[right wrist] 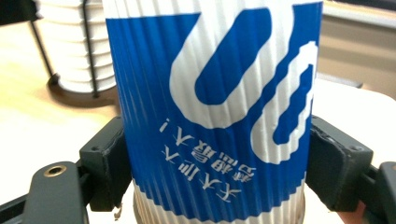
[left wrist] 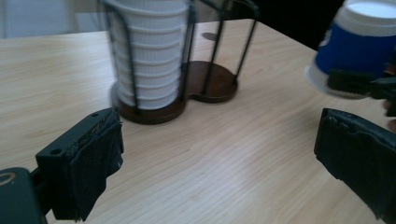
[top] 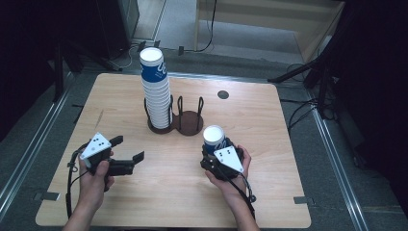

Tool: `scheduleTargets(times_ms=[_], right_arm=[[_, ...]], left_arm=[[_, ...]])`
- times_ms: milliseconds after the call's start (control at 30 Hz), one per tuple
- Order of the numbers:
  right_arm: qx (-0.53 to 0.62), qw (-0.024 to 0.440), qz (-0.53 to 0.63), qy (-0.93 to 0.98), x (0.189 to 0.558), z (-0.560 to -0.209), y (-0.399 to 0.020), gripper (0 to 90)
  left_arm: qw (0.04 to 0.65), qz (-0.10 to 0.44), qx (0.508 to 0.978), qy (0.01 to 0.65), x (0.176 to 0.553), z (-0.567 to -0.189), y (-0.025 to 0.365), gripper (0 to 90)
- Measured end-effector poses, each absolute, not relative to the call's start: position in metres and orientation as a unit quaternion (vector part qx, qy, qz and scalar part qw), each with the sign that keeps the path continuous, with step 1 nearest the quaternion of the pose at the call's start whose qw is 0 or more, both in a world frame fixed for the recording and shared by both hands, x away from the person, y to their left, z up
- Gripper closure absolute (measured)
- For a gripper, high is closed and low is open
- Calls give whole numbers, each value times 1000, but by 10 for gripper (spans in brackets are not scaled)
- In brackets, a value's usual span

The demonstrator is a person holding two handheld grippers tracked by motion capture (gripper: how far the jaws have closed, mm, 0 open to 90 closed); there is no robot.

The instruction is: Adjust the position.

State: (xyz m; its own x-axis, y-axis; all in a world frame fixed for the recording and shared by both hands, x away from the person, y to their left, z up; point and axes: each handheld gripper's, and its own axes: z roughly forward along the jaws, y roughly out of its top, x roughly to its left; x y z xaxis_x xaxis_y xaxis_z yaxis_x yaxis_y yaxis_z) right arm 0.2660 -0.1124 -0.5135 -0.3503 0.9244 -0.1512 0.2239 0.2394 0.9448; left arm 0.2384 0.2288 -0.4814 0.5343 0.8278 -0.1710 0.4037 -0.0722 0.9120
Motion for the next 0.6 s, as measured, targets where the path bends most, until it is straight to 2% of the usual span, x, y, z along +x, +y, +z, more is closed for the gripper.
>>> scheduleTargets(times_ms=[133,600], right_arm=[[394,394,450,698,261,-516,-103,192],[330,421,434,725,245,-521,-80,191]], left_arm=[[520,169,730,411,244,-482,213,22],[524,125,750,384,246,-475,184,23]])
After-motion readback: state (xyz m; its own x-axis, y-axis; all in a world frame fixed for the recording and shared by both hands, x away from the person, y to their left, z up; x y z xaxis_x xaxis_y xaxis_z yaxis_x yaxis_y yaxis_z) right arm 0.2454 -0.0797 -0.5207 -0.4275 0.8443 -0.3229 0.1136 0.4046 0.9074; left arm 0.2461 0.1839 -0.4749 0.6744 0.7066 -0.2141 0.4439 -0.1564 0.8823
